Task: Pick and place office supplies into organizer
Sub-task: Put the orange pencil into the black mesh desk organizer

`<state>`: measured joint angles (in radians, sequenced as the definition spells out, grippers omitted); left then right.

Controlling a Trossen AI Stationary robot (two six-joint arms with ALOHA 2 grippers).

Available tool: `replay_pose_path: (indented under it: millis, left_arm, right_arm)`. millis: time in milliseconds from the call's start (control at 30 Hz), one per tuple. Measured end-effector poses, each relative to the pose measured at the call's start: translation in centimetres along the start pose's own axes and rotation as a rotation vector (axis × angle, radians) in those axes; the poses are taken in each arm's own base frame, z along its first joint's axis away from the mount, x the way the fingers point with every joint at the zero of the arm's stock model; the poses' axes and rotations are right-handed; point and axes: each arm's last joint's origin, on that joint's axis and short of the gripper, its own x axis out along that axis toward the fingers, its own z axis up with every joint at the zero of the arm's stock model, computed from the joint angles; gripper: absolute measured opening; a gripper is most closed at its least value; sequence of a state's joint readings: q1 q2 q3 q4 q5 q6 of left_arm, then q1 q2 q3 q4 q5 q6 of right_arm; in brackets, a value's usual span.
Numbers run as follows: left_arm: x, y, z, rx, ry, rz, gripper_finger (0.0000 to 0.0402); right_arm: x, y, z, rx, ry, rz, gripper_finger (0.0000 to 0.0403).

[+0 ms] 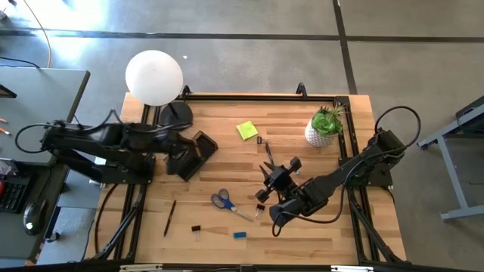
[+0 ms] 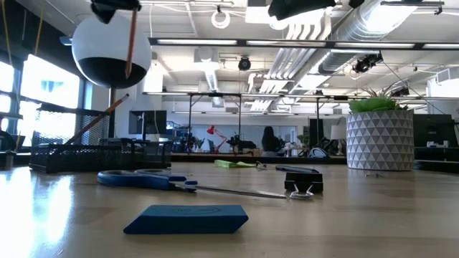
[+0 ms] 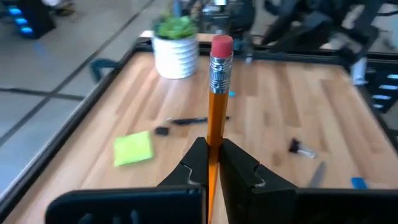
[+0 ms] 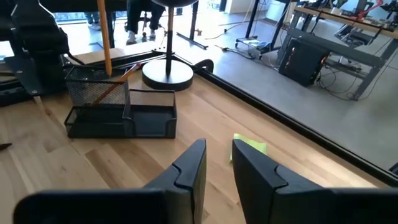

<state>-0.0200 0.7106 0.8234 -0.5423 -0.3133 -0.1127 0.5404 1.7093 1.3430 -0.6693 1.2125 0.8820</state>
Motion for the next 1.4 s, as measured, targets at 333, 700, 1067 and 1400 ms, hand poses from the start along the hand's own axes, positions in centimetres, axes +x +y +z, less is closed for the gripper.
replay_pose_path:
  millis: [333,700,1067,1400]
  left_arm:
    - [-3.3,1.6,-1.4,-0.08,0.011,0.151,0.0002]
    - [-1.5,1.7,-3.5,-0.145,0.197,0.353,0.0002]
    - [1.8,1.0,-6.9,-0.169,0.287,0.395,0.0003]
    - [3.1,0.7,-8.5,-0.233,0.262,0.368,0.0035]
  right_arm:
    - [0.1,-0.1,-0.5,-0.042,0.042,0.013,0.0071]
    - [0.2,0.1,-0.9,-0.067,0.057,0.015,0.0071]
    - [0.2,0.3,-1.4,-0.081,0.099,0.038,0.0071]
    - [0.3,0.3,-1.4,0.012,0.098,0.03,0.0071]
